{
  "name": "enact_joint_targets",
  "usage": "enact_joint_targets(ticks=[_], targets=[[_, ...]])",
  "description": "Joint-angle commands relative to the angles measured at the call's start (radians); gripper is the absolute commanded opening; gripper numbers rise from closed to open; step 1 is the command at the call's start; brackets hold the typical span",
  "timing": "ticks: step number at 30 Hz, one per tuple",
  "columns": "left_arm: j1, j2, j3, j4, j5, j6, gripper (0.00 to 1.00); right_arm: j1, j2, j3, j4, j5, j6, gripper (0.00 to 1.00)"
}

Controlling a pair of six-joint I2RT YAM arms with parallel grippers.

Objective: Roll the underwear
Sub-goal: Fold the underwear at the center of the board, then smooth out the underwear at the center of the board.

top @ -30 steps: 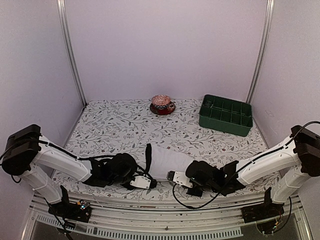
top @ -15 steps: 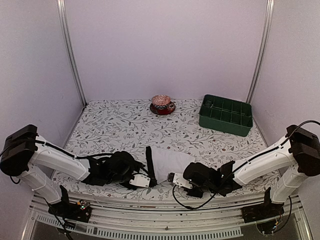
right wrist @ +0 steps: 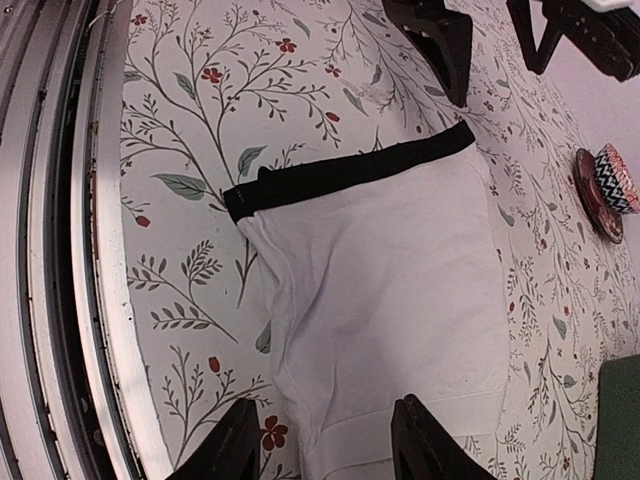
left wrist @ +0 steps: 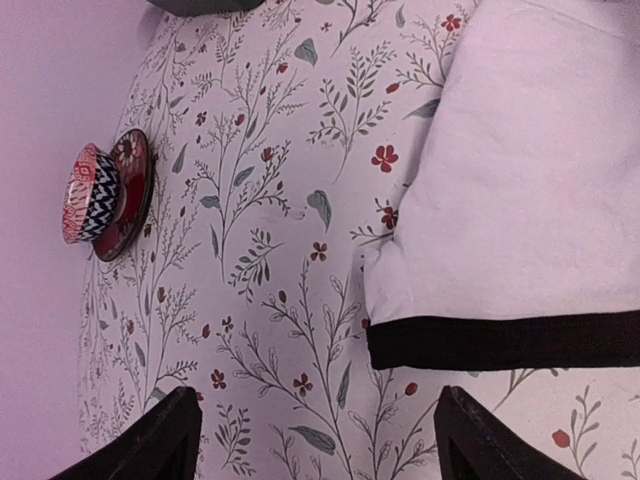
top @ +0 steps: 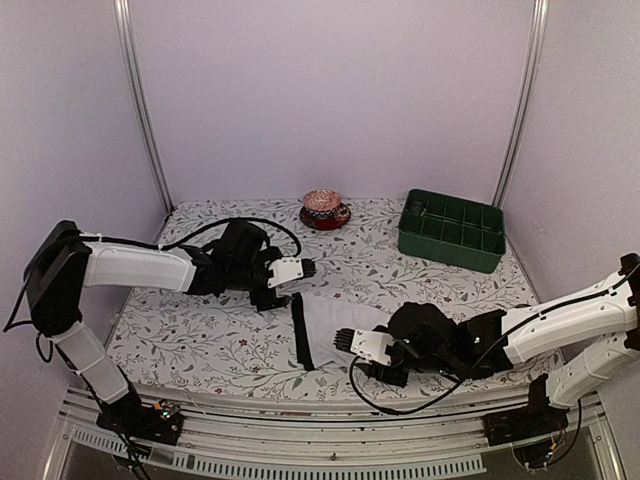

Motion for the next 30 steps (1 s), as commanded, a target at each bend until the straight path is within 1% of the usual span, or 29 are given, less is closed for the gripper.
enact_joint_targets(ticks=[1,6,9,12,14,16,18,21,24,27,30], targets=[[0.042,0.089,0.106,-0.135,0.111,-0.112,0.83,0.005,0.025,0.044,0.072,0.034,-0.053,0.47],[0.05,0.145,0.182,-0.168,0.164,-0.151,0.83,0.004,0.137,0.099,0.104,0.045,-0.107,0.46],[0.049,0.205,0.224,-0.176,0.137,-0.155,0.82,0.003,0.233,0.154,0.115,0.047,-0.138,0.44],[0.05,0.264,0.253,-0.188,0.098,-0.146,0.78,-0.01,0.318,0.209,0.123,0.04,-0.161,0.35],[0.05,0.295,0.257,-0.179,0.055,-0.14,0.72,-0.025,0.361,0.237,0.124,0.019,-0.17,0.28],[0.052,0.307,0.253,-0.165,0.014,-0.136,0.69,-0.036,0.396,0.259,0.119,-0.001,-0.177,0.21],[0.055,0.311,0.238,-0.138,-0.03,-0.126,0.68,-0.04,0.432,0.285,0.096,-0.019,-0.185,0.11],[0.065,0.316,0.233,-0.126,-0.067,-0.116,0.68,-0.04,0.494,0.33,0.025,-0.074,-0.189,0.05],[0.074,0.353,0.231,-0.125,-0.075,-0.111,0.69,-0.038,0.535,0.359,-0.014,-0.127,-0.184,0.04],[0.079,0.353,0.224,-0.123,-0.068,-0.11,0.73,-0.039,0.558,0.374,-0.037,-0.194,-0.175,0.03],[0.079,0.355,0.225,-0.127,-0.069,-0.112,0.76,-0.039,0.582,0.397,-0.059,-0.222,-0.164,0.04]])
